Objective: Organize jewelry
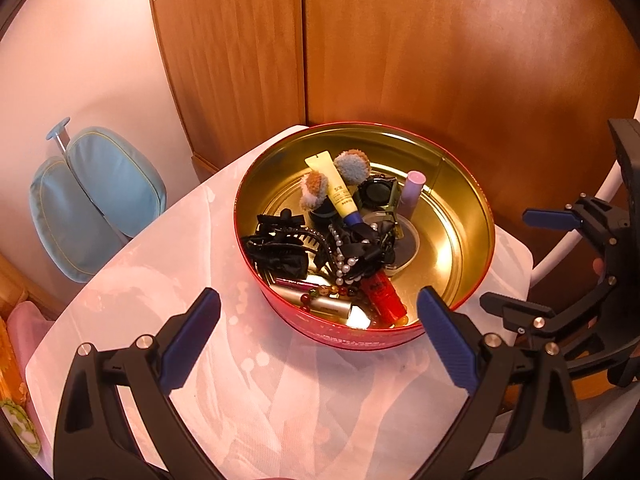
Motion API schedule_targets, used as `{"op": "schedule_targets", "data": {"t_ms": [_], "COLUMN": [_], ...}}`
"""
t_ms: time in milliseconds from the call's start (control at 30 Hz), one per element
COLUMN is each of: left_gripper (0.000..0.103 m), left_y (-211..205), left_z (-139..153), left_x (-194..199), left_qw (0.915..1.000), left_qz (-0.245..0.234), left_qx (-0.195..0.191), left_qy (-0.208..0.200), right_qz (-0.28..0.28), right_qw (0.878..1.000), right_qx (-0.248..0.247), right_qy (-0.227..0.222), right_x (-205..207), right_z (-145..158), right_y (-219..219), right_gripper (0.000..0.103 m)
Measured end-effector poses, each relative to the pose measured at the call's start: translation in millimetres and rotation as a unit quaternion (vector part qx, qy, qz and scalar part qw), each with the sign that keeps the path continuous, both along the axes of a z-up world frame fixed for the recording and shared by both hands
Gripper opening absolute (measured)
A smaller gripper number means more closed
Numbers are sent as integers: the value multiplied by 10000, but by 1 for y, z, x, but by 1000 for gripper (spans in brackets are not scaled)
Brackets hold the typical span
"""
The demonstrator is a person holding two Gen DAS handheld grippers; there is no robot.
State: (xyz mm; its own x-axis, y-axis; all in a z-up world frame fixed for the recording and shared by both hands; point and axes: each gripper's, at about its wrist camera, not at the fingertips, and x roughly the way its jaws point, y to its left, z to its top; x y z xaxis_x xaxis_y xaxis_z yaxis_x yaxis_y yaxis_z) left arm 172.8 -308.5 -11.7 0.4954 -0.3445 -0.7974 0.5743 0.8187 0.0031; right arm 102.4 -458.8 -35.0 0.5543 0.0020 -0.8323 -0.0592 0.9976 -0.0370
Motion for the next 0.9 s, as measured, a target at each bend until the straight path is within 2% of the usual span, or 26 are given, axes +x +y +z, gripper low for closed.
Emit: {"op": "schedule_targets", "data": {"t_ms": [400, 900], "left_gripper": [96, 96], "left_y": [-8, -8], "left_z": [-2, -3], "left_x": [-9, -11], "left_qw": [9996, 9996], "left_qz": [-257, -259], "left_qx": [129, 143], "left_qy": [-57, -32], "right_qz": [-2, -4], "right_qw": [10000, 10000], "right_qx": [0, 3], "right_qy": [7, 13], "right_x": [-1, -2], "right_z": [-1, -2], "right_y": [0, 0], "right_gripper": [99, 99]}}
